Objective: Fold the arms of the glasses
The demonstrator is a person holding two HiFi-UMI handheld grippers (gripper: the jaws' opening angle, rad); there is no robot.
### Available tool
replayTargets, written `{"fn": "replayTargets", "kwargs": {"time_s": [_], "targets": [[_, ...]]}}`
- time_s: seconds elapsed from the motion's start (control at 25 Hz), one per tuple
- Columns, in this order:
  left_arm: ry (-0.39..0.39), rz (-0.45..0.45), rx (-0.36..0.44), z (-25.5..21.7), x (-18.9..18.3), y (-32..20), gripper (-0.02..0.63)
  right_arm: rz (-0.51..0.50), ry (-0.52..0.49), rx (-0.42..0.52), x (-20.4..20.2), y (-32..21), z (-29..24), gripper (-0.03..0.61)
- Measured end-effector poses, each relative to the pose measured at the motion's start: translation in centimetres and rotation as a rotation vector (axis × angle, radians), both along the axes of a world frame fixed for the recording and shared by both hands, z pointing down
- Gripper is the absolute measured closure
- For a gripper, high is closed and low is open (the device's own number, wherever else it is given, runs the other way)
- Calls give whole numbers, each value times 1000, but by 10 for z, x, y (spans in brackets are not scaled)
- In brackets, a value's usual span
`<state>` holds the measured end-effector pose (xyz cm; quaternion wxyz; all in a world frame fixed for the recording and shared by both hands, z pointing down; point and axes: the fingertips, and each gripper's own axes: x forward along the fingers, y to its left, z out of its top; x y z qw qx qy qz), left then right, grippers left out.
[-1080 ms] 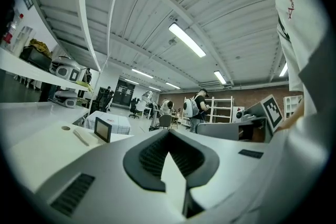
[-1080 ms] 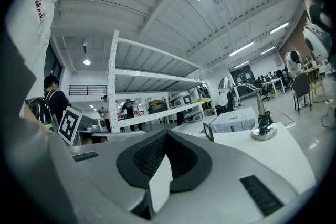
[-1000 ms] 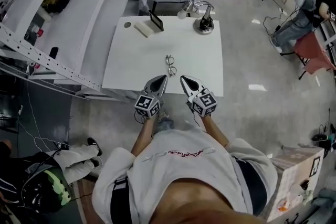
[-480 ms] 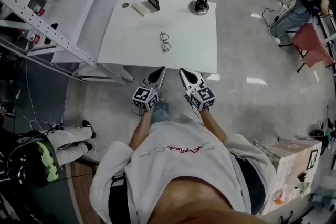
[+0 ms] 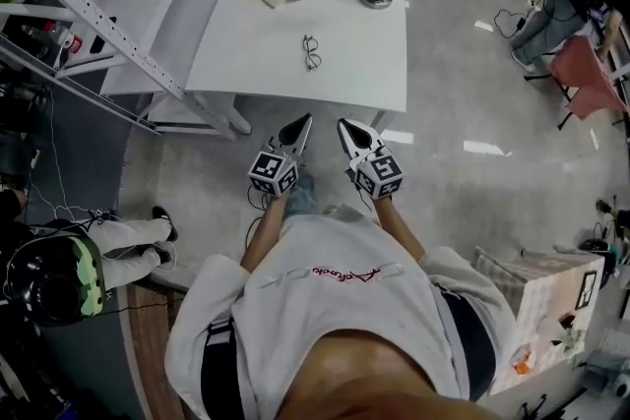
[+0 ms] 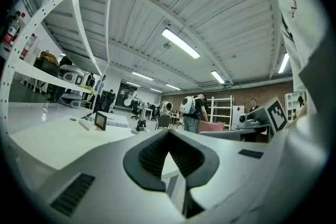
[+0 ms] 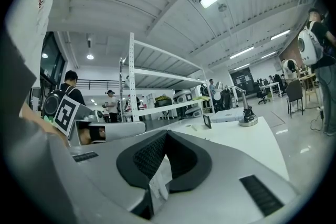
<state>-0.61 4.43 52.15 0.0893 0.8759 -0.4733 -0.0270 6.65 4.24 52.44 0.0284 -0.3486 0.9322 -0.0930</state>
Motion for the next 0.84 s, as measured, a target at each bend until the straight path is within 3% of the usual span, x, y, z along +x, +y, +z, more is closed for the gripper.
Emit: {"fn": "replayTargets", "kwargs": {"time_s": [0.84], "targets": [[9,26,0,3,17,14,594,14,31,24,8,12,-3,560]]}}
